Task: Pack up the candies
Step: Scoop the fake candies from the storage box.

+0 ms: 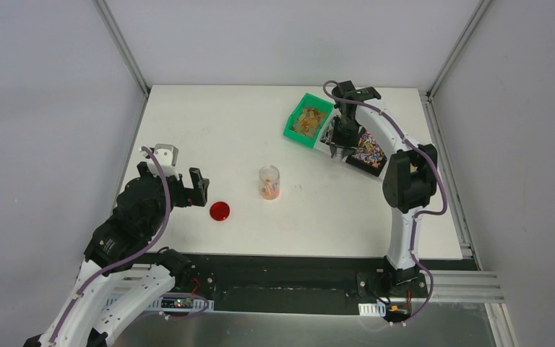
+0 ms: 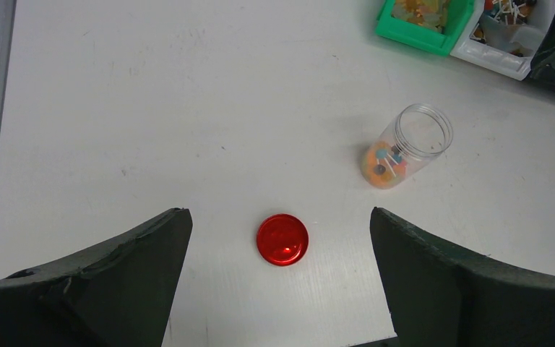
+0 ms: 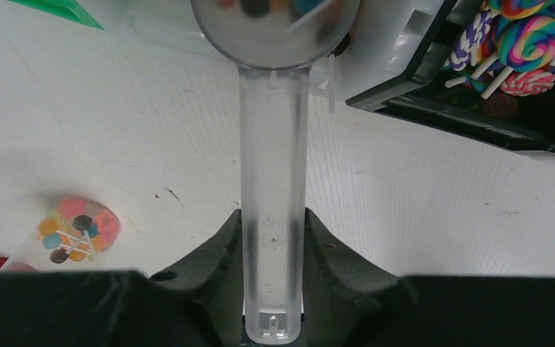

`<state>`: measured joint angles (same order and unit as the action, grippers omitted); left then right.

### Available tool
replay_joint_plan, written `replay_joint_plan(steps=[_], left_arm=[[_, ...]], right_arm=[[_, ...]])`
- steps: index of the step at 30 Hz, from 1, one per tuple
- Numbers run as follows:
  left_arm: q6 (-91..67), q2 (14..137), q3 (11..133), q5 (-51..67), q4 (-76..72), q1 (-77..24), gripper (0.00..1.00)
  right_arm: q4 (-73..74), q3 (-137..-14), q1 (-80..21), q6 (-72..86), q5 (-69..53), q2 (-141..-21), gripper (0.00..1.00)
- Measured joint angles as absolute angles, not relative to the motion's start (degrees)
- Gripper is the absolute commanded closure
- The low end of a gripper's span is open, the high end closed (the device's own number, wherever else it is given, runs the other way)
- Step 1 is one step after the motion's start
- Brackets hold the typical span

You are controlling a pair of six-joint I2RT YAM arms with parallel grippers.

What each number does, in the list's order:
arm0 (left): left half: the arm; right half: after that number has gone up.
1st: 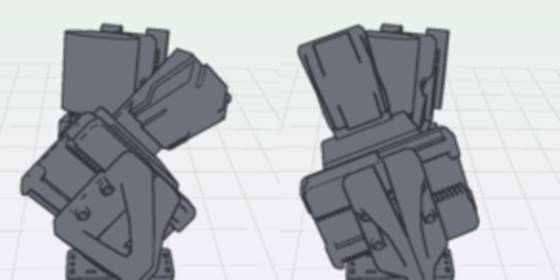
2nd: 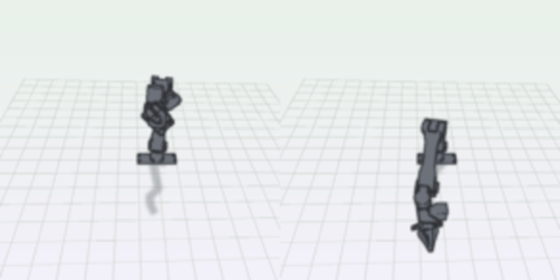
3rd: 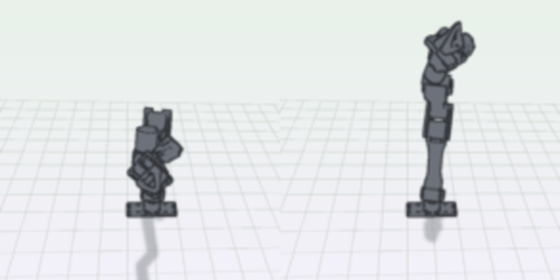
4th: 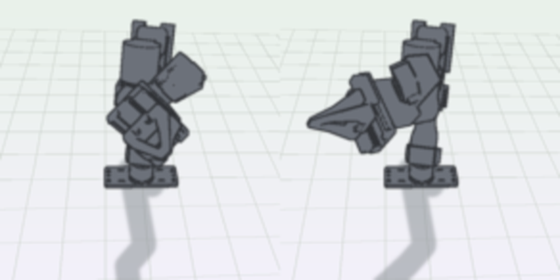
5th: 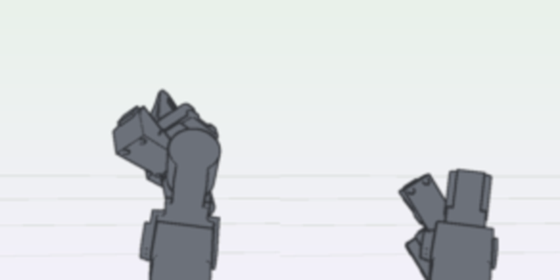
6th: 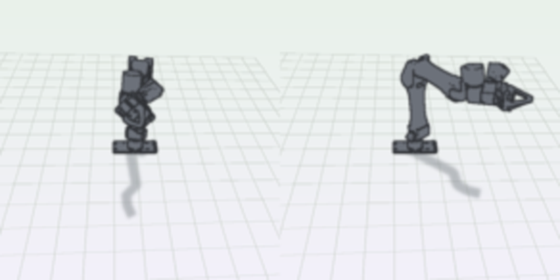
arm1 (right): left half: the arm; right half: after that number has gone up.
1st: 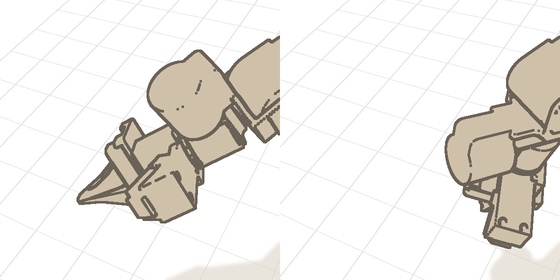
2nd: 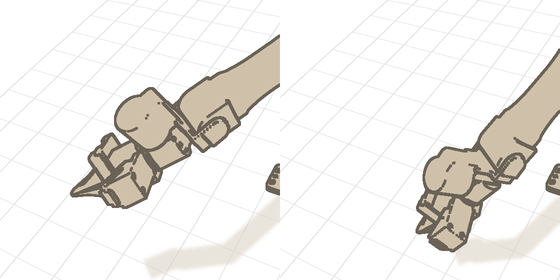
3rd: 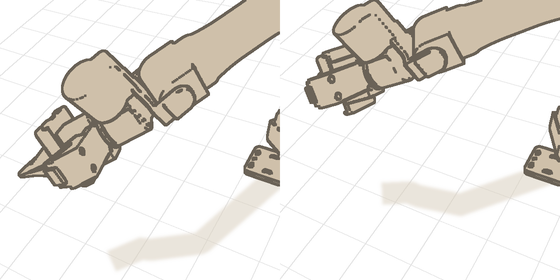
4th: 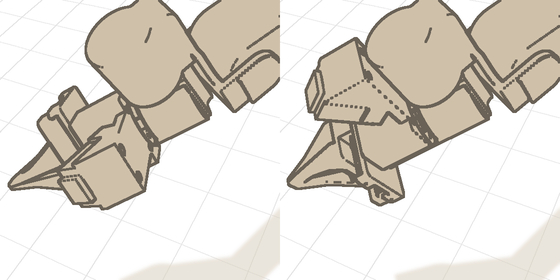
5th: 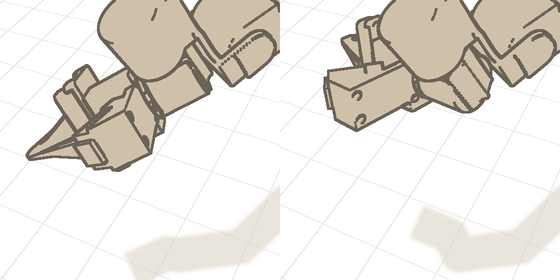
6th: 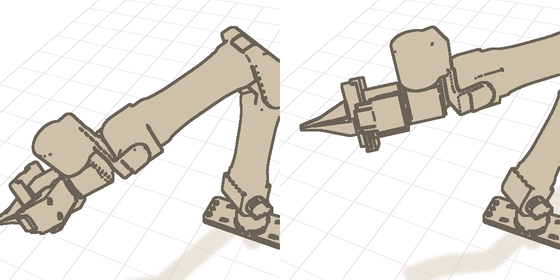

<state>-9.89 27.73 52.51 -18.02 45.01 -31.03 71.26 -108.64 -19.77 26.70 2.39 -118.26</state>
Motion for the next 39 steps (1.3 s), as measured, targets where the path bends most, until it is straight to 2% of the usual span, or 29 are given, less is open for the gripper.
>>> replay_joint_plan(steps=[39], left_arm=[[-9.9,27.7,52.5,-18.0,45.0,-31.0,0.01]], right_arm=[[47.3,-82.5,-21.6,20.1,7.9,-102.6,1.00]])
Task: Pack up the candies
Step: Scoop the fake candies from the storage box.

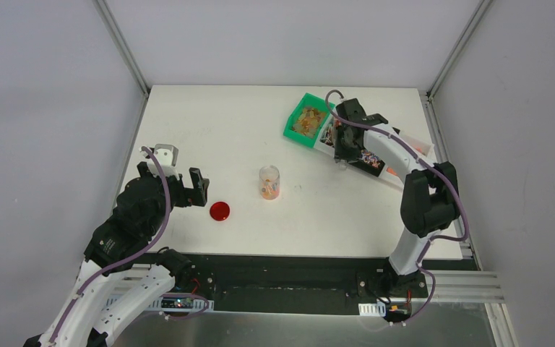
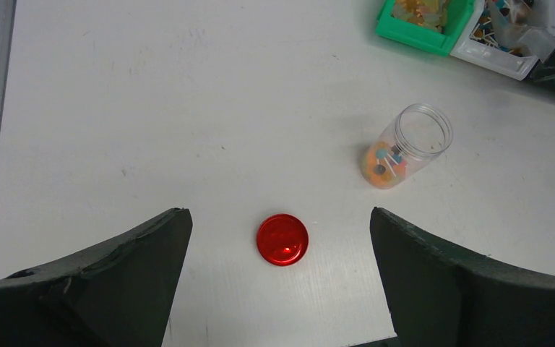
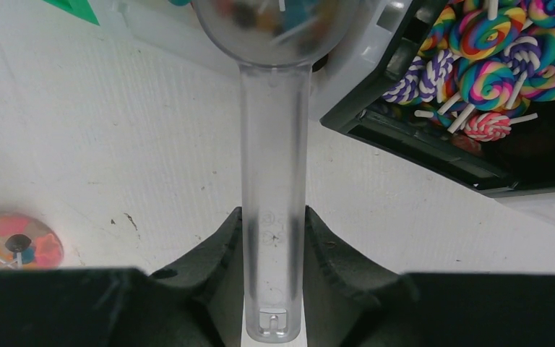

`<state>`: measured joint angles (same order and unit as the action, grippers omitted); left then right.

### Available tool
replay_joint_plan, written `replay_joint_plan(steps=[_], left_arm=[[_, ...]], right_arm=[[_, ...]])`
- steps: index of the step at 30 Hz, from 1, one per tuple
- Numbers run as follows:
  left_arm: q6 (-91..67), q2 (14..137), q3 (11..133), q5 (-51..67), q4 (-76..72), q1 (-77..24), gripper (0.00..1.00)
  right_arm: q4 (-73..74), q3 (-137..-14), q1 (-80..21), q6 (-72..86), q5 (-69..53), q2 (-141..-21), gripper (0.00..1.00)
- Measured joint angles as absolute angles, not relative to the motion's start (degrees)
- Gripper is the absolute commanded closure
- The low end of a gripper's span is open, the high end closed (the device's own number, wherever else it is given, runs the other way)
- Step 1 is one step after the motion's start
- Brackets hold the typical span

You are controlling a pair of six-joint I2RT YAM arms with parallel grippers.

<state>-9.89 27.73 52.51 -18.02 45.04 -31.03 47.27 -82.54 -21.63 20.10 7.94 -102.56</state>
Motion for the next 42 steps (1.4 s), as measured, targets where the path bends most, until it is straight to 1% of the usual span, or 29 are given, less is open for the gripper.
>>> replay_joint_plan(steps=[10,22,34,42], left_arm=[[-9.9,27.7,52.5,-18.0,45.0,-31.0,0.01],[-9.9,27.7,52.5,-18.0,45.0,-31.0,0.01],[-9.9,27.7,52.5,-18.0,45.0,-31.0,0.01],[-9.9,27.7,52.5,-18.1,45.0,-31.0,0.01]], right_arm=[[42.2,-77.2,-22.0,19.7,9.3,-98.3,1.00],[38.5,-71.9,-22.7,16.1,10.7,-89.2,1.00],[38.2,-71.1,-24.6,4.3,8.2,-79.4,1.00],[39.6,-69.5,-28.2,-8.6,2.0,-70.8,1.00]])
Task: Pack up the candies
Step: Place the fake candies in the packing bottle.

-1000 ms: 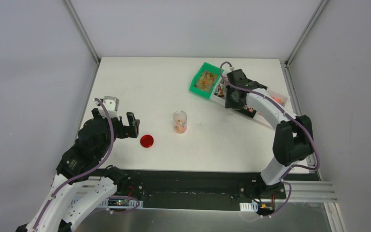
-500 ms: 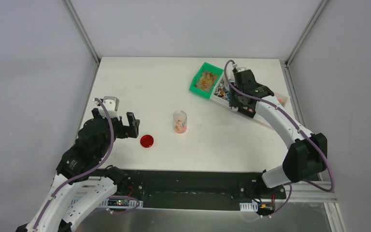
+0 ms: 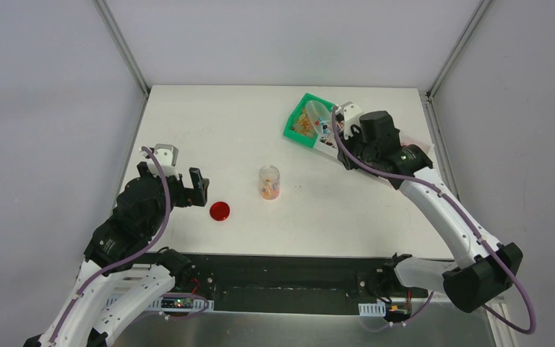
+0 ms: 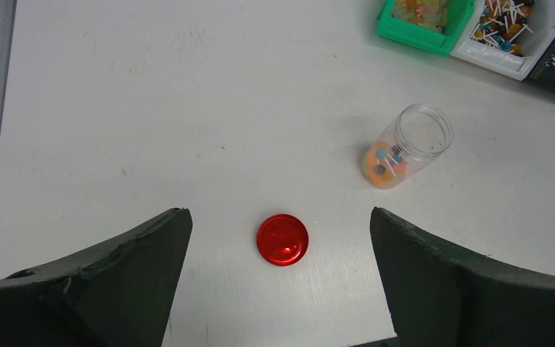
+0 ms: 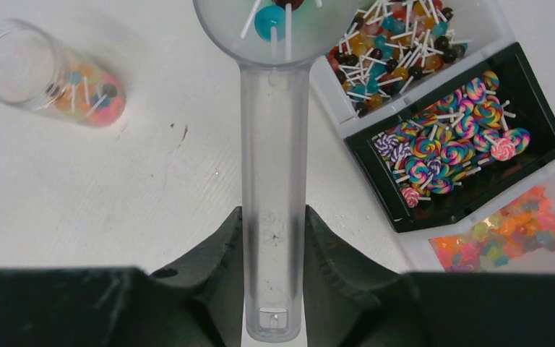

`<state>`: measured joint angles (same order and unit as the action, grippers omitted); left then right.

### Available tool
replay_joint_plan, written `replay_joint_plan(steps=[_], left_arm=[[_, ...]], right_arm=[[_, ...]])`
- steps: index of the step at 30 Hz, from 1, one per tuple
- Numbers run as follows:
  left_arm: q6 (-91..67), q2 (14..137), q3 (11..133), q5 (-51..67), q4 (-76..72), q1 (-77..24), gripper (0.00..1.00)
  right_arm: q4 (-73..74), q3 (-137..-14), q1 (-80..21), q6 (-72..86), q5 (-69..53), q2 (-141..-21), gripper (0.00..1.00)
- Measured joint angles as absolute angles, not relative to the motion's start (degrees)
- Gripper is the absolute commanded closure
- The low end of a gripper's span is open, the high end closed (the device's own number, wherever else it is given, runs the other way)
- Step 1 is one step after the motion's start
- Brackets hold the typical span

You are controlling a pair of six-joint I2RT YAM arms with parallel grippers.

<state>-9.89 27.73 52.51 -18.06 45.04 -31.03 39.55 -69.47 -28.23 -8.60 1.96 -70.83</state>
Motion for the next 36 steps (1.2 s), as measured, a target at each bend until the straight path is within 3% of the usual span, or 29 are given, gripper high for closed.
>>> replay_joint_plan(steps=[15,36], left_arm=[[-9.9,27.7,52.5,-18.2,45.0,-31.0,0.01],[-9.9,27.7,52.5,-19.3,45.0,-31.0,0.01]], right_arm=[[46.1,-66.6,-35.6,-27.0,-7.2,-62.5,1.00],[55.4,-70.8,-51.1,-41.6,8.9,-72.0,1.00]])
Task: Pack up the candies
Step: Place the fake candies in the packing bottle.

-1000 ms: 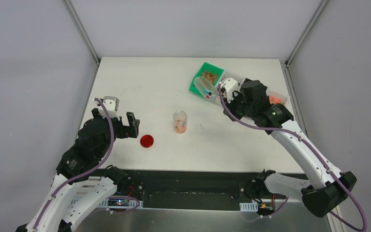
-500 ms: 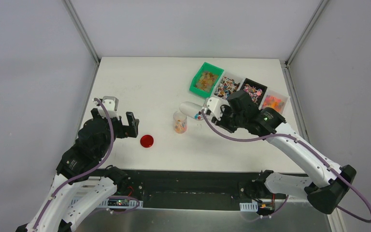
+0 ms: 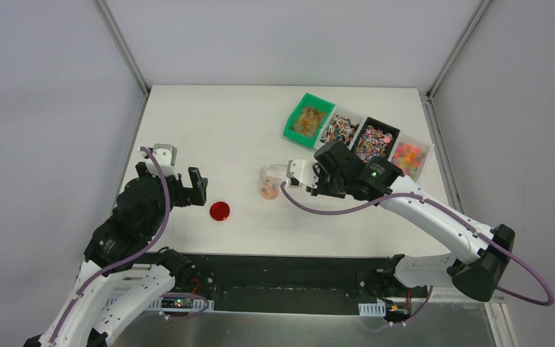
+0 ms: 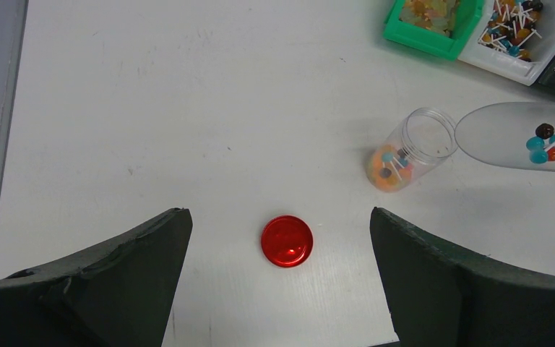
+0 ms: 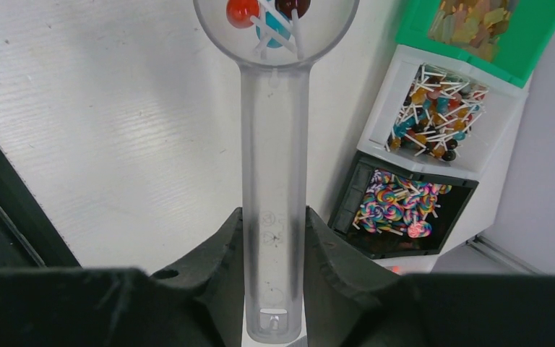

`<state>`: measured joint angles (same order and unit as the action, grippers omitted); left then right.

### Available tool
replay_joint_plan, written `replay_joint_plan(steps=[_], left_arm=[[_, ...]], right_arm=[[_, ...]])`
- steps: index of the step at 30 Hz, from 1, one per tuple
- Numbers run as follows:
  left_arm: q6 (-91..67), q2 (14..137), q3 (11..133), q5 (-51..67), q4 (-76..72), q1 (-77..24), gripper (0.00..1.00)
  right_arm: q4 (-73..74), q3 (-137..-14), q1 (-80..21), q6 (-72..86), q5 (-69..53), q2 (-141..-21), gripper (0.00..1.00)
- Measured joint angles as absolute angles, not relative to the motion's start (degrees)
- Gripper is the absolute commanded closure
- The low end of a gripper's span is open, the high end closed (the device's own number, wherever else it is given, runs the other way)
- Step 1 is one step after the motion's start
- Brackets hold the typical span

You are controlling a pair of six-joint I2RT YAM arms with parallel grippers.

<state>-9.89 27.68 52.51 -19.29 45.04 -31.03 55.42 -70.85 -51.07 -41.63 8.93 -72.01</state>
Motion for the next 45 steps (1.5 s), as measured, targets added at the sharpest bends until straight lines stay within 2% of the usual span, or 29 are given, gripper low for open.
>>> replay_joint_plan(steps=[45], left_arm=[[-9.9,27.3,52.5,-19.5,45.0,-31.0,0.01]], right_arm=[[63.0,-82.2,-56.0,-50.9,25.8,-83.9,1.00]])
